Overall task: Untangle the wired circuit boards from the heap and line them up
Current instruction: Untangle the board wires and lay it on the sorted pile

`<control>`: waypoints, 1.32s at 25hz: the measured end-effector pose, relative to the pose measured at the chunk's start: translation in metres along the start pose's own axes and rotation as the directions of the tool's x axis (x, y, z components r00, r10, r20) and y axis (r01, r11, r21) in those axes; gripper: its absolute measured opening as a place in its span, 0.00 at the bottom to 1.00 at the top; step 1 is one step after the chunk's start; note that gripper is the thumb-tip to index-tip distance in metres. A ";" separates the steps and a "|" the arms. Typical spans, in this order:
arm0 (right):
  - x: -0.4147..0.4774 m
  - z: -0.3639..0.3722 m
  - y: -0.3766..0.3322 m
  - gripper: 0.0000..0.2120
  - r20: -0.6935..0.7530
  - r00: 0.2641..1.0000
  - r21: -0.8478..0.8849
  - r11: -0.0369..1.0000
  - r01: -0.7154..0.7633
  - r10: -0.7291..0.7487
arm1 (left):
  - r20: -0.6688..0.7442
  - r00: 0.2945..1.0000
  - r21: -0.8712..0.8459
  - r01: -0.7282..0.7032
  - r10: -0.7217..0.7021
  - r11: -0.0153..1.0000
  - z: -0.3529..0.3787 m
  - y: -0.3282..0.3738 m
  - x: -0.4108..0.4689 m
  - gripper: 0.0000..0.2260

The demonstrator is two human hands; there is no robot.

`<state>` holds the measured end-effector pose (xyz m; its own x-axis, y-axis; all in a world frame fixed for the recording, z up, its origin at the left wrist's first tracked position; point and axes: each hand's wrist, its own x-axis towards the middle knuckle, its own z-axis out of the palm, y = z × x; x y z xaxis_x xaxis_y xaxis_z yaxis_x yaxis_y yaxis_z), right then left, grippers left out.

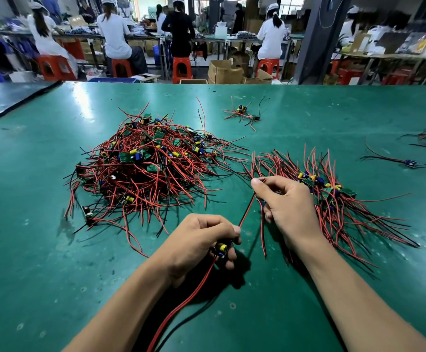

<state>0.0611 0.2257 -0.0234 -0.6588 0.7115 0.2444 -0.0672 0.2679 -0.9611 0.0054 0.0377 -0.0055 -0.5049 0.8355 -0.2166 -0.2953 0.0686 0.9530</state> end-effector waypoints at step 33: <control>-0.013 0.007 -0.020 0.18 0.112 0.990 0.092 0.991 -0.097 0.087 | -0.169 0.984 -0.284 0.006 -0.057 0.959 0.001 0.001 0.015 0.35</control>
<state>0.0654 0.2066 -0.0078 -0.7417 0.6550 0.1444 -0.0718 0.1366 -0.9880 -0.0014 0.0509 -0.0072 -0.6172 0.7262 -0.3029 -0.5165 -0.0835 0.8522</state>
